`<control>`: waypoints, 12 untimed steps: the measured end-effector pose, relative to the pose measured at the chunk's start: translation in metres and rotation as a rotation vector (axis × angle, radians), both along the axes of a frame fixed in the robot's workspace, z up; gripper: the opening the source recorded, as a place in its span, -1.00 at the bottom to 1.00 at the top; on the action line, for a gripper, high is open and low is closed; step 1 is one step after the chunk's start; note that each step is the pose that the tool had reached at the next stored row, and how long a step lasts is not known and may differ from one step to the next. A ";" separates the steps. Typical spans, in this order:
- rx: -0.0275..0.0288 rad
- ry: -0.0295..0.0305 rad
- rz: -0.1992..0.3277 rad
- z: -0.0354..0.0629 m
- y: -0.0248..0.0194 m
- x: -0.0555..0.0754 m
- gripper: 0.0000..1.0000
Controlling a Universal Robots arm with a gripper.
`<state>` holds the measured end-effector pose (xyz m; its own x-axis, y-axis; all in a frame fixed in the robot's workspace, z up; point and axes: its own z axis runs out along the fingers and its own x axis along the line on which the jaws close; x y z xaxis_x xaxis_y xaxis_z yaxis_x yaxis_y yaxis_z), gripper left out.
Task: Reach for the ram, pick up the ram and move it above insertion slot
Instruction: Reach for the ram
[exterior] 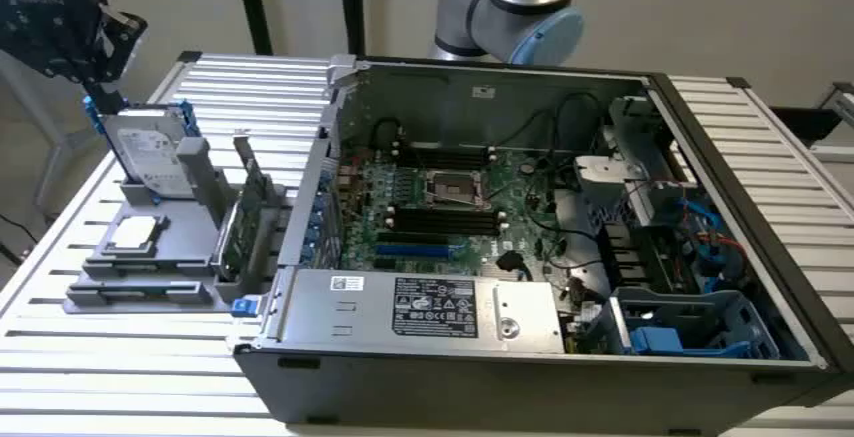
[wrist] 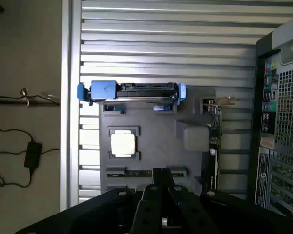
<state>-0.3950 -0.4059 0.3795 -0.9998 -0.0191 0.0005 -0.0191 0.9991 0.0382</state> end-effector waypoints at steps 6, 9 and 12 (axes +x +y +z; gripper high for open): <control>0.0000 0.0000 0.000 0.0000 0.0000 0.000 -0.79; 0.0000 0.0000 0.000 0.0000 0.0000 0.000 -0.79; 0.0000 0.0000 0.000 0.0000 0.0000 0.000 -0.79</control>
